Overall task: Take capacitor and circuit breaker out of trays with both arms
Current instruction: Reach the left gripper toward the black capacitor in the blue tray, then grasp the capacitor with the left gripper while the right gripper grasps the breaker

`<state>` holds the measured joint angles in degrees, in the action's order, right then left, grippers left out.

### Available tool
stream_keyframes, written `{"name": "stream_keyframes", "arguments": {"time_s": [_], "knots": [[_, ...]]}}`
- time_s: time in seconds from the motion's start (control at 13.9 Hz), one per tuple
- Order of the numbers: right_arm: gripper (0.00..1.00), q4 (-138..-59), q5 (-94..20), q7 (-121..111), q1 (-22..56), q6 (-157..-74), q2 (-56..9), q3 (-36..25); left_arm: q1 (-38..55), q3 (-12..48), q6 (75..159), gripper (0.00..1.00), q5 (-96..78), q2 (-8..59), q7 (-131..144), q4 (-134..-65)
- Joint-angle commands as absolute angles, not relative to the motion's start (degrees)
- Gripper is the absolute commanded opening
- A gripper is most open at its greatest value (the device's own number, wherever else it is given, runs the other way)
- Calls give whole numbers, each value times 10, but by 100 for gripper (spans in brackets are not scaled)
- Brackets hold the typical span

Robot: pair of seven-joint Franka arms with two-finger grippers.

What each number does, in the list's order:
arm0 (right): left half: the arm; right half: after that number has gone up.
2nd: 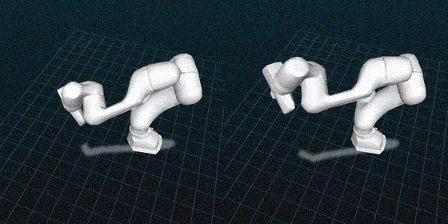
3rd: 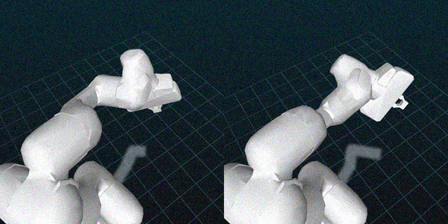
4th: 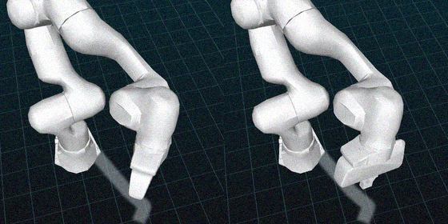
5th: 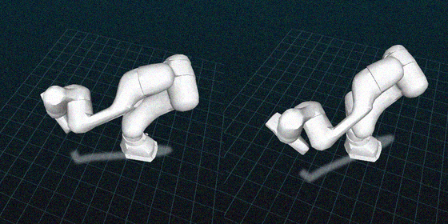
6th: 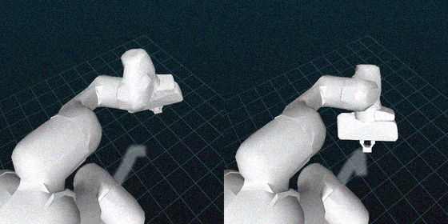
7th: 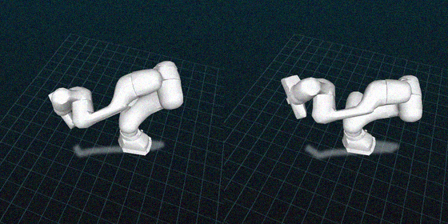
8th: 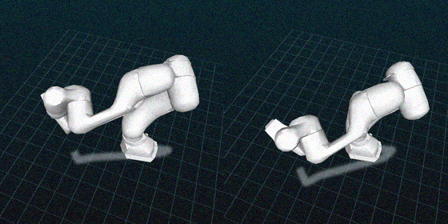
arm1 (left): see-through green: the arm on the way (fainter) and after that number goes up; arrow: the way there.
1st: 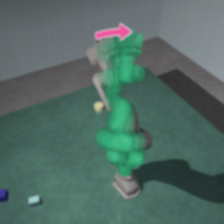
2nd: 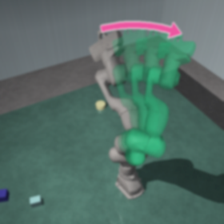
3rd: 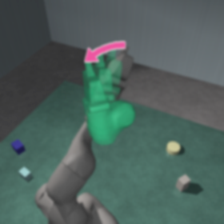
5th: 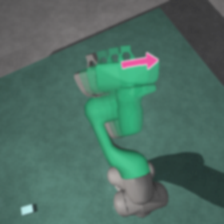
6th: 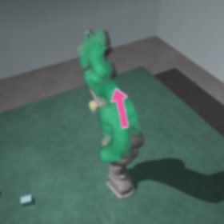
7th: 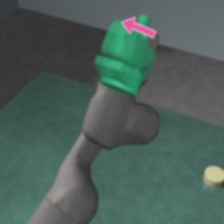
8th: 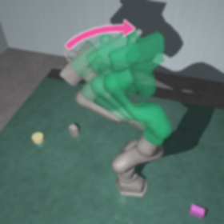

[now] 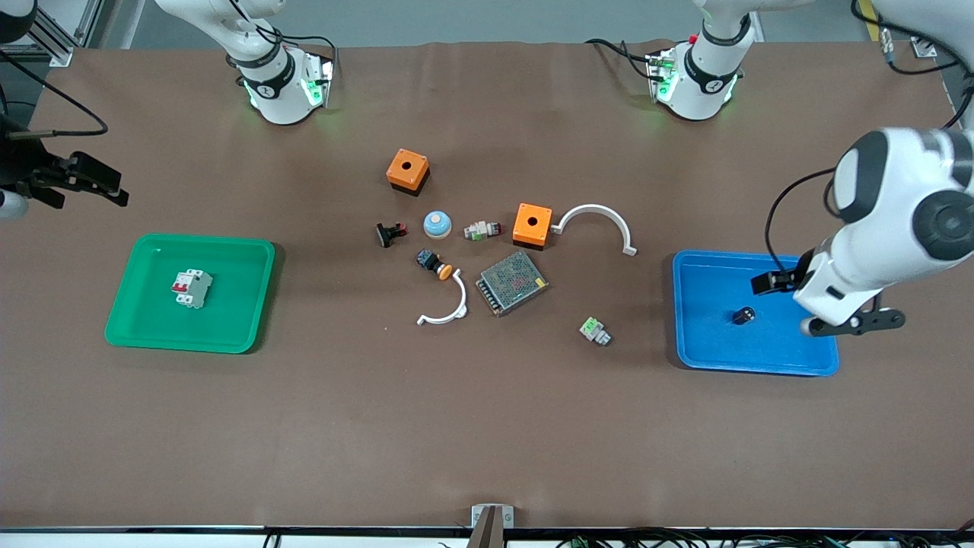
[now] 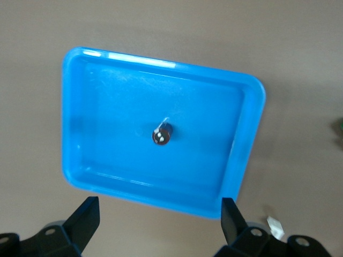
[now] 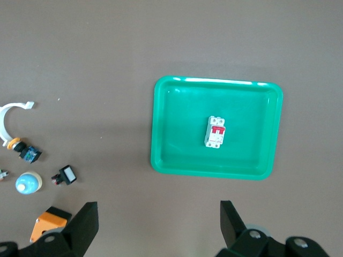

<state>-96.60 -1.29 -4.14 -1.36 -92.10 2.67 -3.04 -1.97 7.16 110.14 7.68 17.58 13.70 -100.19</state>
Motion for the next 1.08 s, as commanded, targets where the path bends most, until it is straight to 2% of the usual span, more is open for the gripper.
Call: {"name": "stream_keyframes", "arguments": {"time_s": [0.0, 0.14, 0.29, 0.57, 0.72, 0.86, 1.01], "knots": [[100, -947, -17, -50, -48, -949, -38, -27, -40, 74, 1199, 100, 85, 178, 142, -1080], [100, -940, -13, -51, -61, -993, -100, -28, -53, 74, 1247, 100, 84, 213, 142, -1093], [100, -952, -10, -55, -76, -1030, -121, -28, -70, 75, 1285, 100, 86, 250, 137, -1092], [100, -1093, -11, -56, -106, -1172, -124, -27, -75, 74, 1313, 100, 87, 293, 135, -1086], [100, -1183, -12, -57, -114, -1269, -120, -27, -75, 74, 1328, 97, 88, 308, 134, -1085], [100, -1263, -13, -58, -121, -1392, -125, -26, -76, 73, 1334, 89, 88, 322, 132, -1082], [100, -1304, -13, -58, -121, -1480, -144, -26, -75, 73, 1334, 79, 89, 328, 132, -1082]]}}
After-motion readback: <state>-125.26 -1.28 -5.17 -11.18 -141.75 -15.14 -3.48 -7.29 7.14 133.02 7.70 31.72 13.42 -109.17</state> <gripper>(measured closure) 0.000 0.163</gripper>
